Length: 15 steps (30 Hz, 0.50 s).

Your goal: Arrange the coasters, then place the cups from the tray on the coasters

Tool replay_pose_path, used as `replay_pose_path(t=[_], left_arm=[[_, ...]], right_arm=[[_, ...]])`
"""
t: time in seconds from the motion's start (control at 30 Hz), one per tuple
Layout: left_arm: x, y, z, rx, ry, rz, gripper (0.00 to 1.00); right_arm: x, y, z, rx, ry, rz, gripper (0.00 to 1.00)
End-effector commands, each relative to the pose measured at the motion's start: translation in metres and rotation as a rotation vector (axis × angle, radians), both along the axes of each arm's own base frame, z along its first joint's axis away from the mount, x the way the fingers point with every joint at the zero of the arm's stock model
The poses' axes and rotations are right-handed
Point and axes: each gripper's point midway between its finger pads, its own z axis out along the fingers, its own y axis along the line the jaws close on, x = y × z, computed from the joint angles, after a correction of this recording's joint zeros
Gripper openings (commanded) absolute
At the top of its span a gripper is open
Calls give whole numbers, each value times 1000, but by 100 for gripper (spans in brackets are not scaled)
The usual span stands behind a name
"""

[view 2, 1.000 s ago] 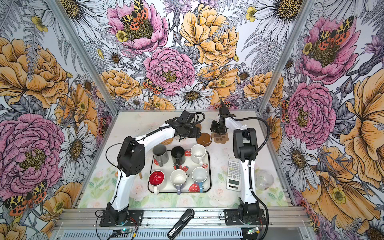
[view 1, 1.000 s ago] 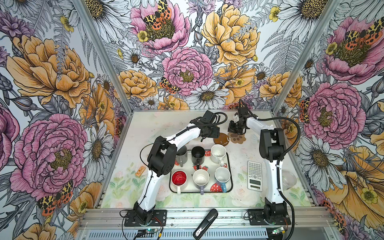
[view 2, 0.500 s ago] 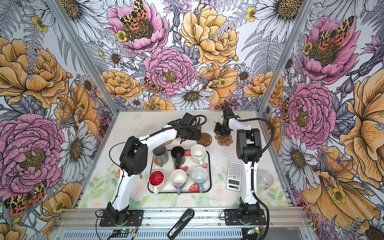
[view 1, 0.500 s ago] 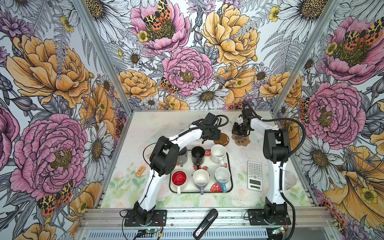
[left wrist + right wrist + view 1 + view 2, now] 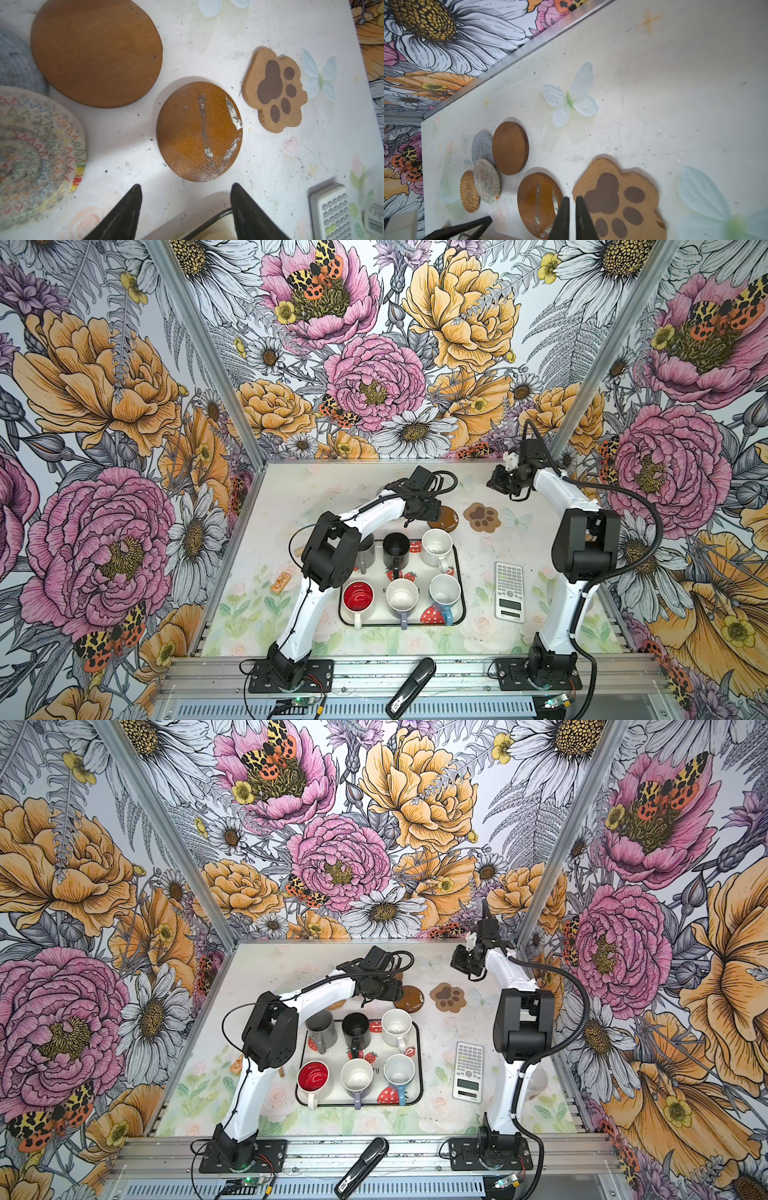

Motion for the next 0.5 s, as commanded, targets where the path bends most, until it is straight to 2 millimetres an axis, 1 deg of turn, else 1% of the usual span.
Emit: replay_pose_path(t=[0.0, 0.07, 0.13, 0.23, 0.47], left_arm=[[15, 4, -5, -7, -13, -10, 70], [19, 4, -7, -13, -9, -12, 69], [22, 2, -10, -14, -12, -16, 69], [26, -2, -12, -21, -14, -22, 69], [29, -14, -23, -43, 4, -43, 70]], right_arm=[[-20, -25, -22, -28, 62, -38, 19], [-29, -35, -31, -39, 87, -56, 27], [-34, -37, -39, -43, 104, -52, 35], [-37, -36, -50, -41, 129, -45, 38], [-39, -35, -79, -30, 187, -40, 39]])
